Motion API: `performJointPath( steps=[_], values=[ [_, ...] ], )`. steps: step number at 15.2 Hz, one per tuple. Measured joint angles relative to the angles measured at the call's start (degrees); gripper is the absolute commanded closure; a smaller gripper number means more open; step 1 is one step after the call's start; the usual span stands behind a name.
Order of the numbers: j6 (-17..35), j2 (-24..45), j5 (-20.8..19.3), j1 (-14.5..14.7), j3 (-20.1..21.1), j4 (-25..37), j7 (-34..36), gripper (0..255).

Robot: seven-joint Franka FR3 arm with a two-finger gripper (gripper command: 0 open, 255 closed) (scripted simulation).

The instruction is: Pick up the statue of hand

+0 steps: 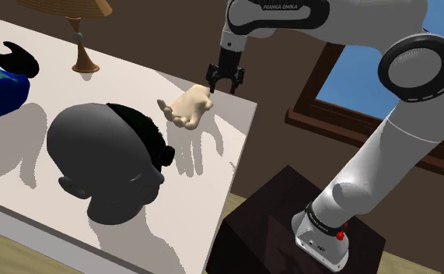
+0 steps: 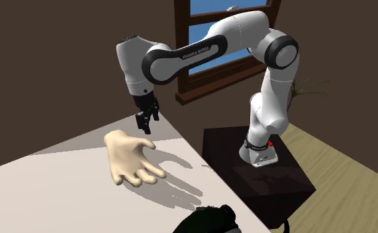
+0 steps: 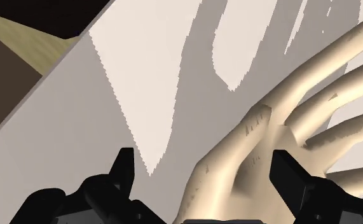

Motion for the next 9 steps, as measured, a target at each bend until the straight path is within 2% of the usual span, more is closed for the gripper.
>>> performJointPath(
  steps=[4, 9],
  values=[
    [-1.4, 9.7, 0.1, 0.6, 0.3, 8.6, 3.2, 0],
    [1.0, 12.2, 0.1, 0.8, 0.4, 8.2, 3.5, 0]
  ],
)
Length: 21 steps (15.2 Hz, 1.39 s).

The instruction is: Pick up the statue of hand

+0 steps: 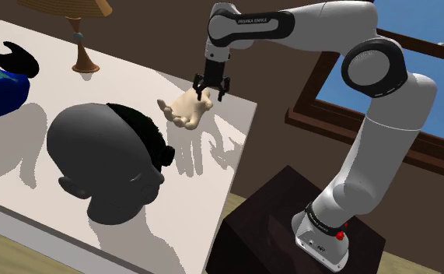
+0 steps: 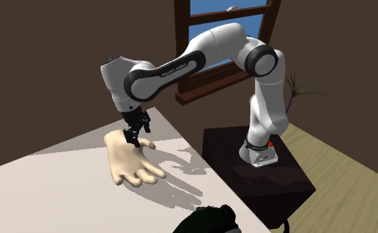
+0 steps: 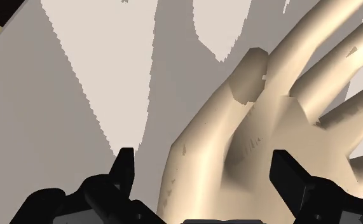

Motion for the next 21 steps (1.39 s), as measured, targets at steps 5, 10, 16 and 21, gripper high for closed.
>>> performJointPath(
  steps=[5, 10, 16, 21],
  values=[
    [2.5, 0.3, 0.1, 0.0, 0.0, -2.3, -0.3, 255],
    [2.6, 0.2, 0.0, 0.0, -0.1, -2.4, -0.3, 255],
    [1.7, 0.1, 0.0, -0.1, -0.1, -1.7, -0.3, 255],
    [-1.6, -0.3, 0.0, 0.0, 0.0, 1.1, 0.2, 255]
  ],
)
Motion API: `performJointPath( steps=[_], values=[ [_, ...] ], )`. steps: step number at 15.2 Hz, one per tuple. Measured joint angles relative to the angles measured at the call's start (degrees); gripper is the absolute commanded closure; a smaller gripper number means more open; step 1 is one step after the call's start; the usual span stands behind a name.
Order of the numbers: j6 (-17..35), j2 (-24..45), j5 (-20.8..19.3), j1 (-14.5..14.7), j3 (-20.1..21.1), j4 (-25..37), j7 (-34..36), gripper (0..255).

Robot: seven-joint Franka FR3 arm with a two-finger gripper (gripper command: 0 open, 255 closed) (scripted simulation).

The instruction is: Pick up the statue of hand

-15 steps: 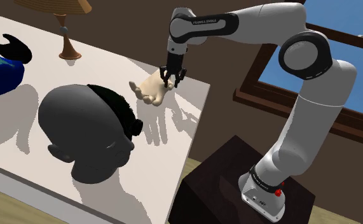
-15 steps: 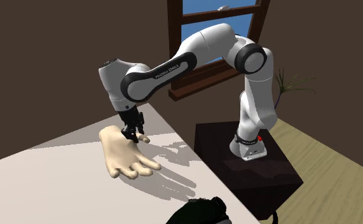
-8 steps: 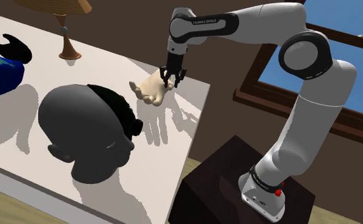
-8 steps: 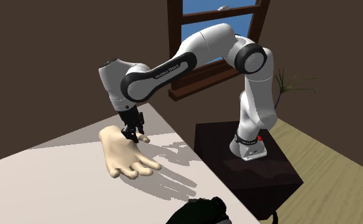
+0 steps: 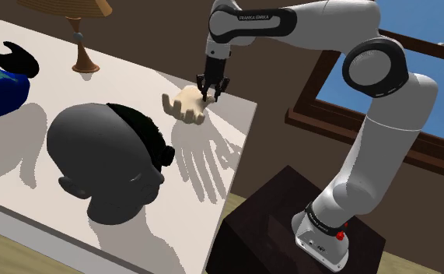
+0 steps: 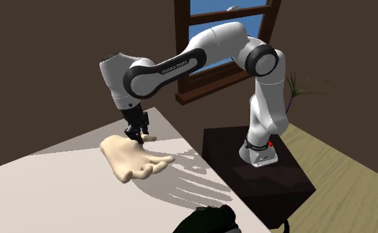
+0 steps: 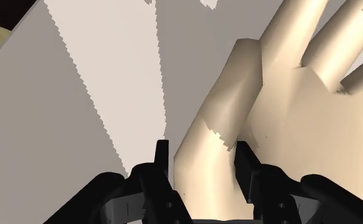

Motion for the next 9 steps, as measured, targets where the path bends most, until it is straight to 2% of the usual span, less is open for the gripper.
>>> performJointPath(
  steps=[9],
  values=[
    [-6.3, -0.4, 0.0, -0.1, 0.0, 6.0, 0.7, 255]
  ],
)
